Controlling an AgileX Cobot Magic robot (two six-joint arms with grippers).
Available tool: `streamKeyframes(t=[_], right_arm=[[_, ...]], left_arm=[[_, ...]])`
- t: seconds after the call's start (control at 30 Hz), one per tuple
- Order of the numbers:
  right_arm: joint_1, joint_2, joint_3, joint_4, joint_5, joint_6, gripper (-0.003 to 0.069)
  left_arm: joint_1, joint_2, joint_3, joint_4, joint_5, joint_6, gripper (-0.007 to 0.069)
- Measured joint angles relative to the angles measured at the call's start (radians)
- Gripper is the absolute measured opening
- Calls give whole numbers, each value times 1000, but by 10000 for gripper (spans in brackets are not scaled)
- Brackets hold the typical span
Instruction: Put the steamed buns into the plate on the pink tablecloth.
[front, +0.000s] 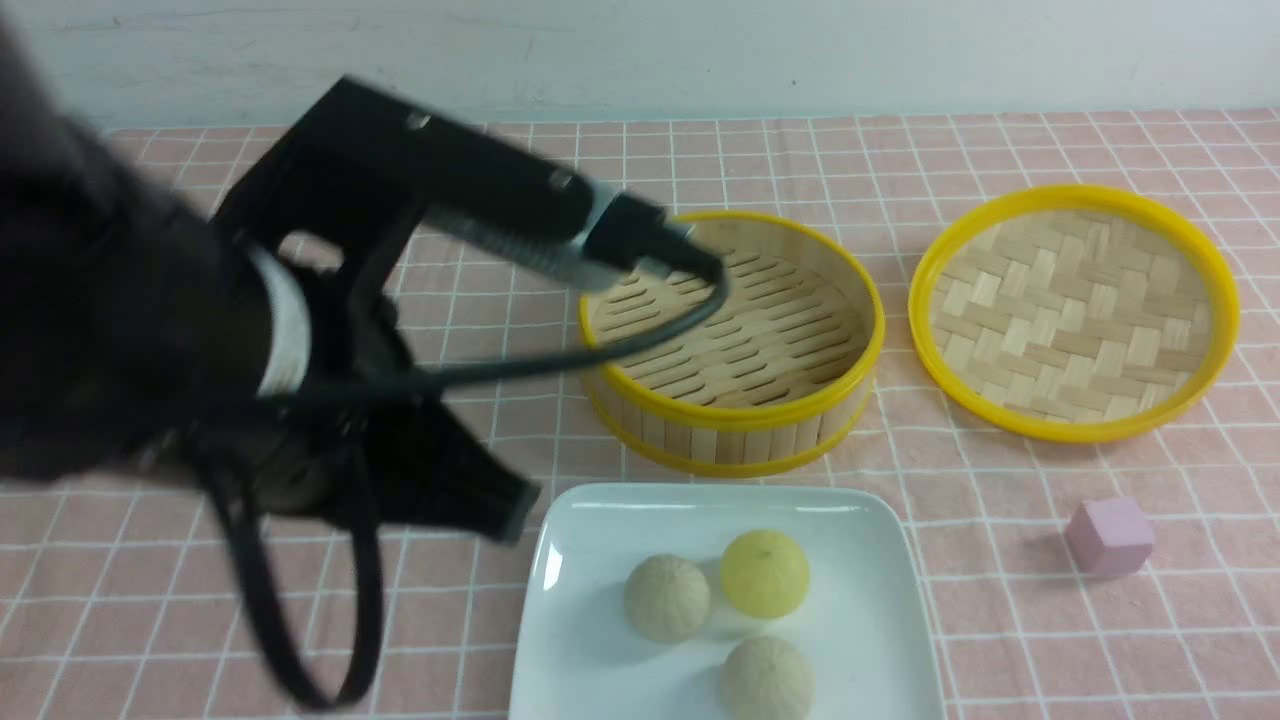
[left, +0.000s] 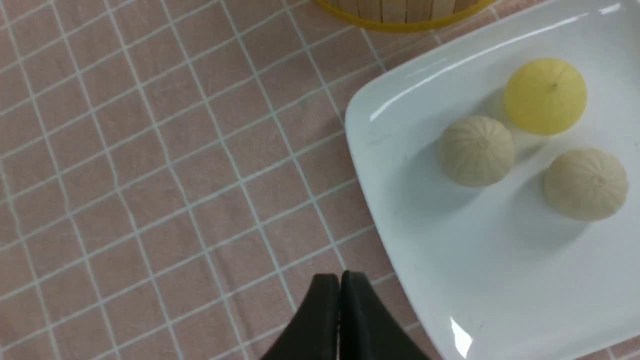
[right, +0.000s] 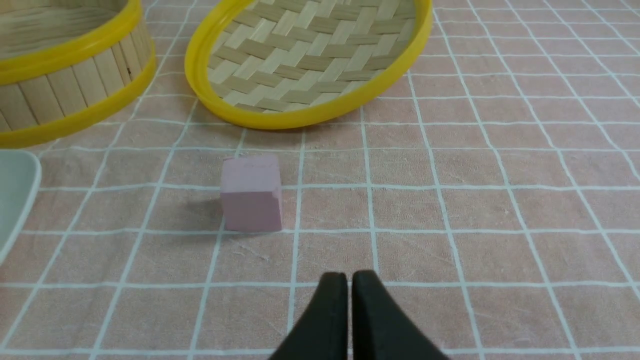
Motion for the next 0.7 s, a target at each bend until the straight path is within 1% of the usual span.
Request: streamKeyframes(t=[0.03,0.1,0.13,0.17,0.2,0.23,0.37,0.47,0.63,0.7], right_arm=[[0,0,0,0,0,0,40],[0,0,0,0,0,0,43],[0,0,0,0,0,0,44],[0,0,0,0,0,0,47],[0,0,0,0,0,0,47],[0,0,0,0,0,0,48],[0,0,0,-1,0,0,50],[0,0,0,-1,0,0,52],[0,0,0,-1,-1,0,57],[0,0,0,-1,-1,0,61]], left_arm=[[0,-52,92,-14,-74,-20,24],[0,-103,184,-34,-194,-63,26],[0,-120,204,-38,-221,-74,26],[0,-158,277,-51,-341,-128,30],[0,-163,283,-51,-341,-134,30],[0,-191,318,-52,-433,-175,33],[0,-219,337,-51,-584,-264,35],[0,-216,339,-43,-616,-282,38],[0,-202,341,-30,-611,-285,43],[0,-197,341,-6,-586,-285,44]])
